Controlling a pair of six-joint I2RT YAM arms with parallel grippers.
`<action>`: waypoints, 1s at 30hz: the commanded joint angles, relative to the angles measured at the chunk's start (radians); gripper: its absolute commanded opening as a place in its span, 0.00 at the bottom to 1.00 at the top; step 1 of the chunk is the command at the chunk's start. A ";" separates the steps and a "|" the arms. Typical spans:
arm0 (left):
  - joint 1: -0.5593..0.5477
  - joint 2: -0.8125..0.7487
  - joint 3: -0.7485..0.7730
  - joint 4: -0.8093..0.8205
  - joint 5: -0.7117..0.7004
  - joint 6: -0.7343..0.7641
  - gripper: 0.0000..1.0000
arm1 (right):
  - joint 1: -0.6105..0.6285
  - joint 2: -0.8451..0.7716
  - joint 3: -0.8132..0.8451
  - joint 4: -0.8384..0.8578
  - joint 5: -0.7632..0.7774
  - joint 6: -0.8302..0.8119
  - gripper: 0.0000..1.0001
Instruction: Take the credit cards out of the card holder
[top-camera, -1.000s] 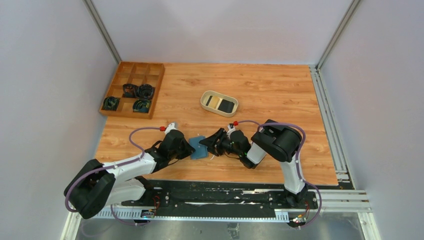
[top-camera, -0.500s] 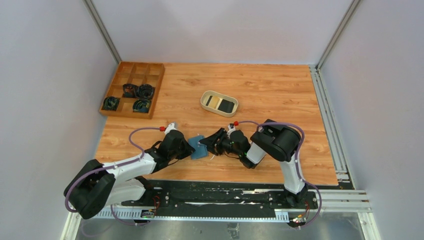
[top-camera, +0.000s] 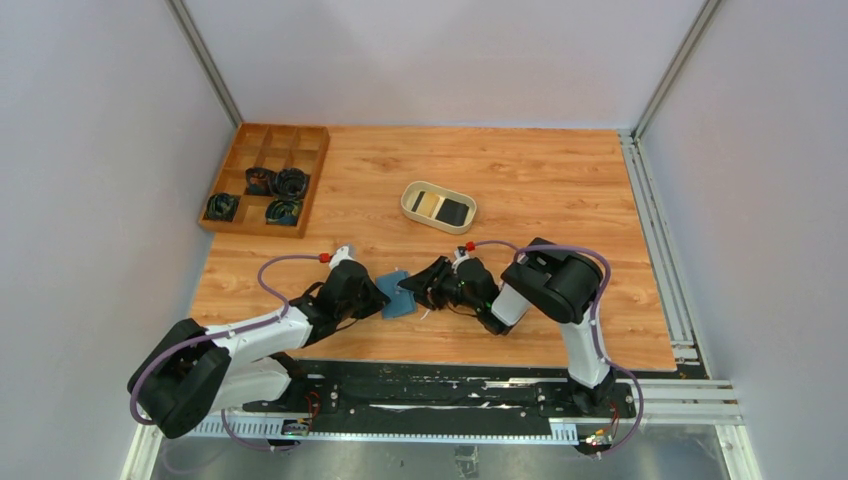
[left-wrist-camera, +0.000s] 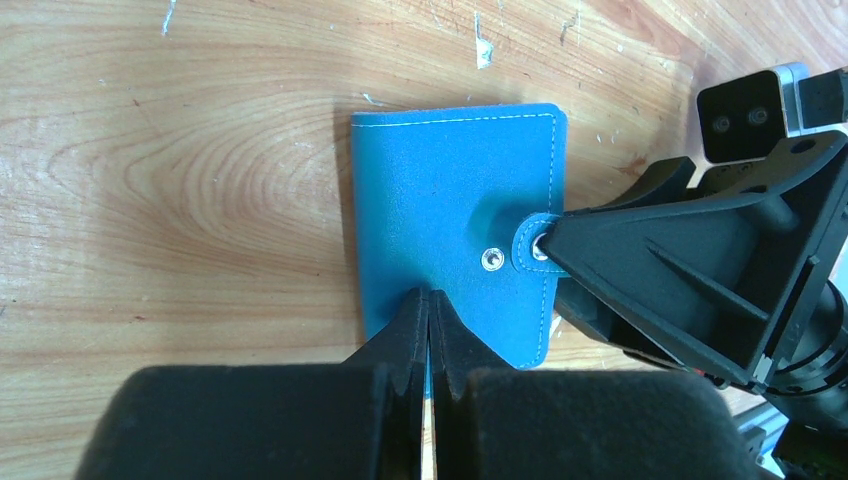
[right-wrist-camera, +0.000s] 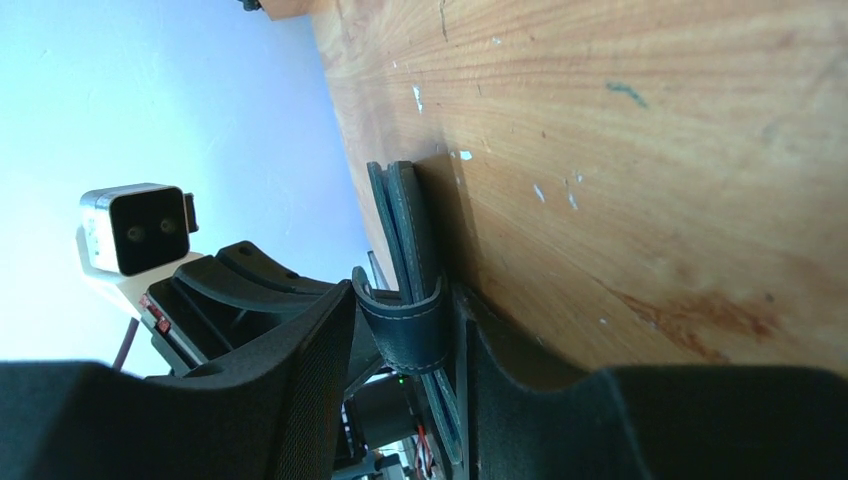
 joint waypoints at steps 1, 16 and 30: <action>-0.008 0.019 -0.049 -0.126 -0.018 0.022 0.00 | 0.013 0.008 0.016 -0.235 -0.009 -0.026 0.44; -0.008 0.019 -0.041 -0.134 -0.019 0.026 0.00 | 0.016 0.005 0.034 -0.308 -0.036 -0.109 0.40; -0.008 0.033 -0.028 -0.136 -0.019 0.031 0.00 | 0.018 0.041 0.078 -0.333 -0.085 -0.134 0.34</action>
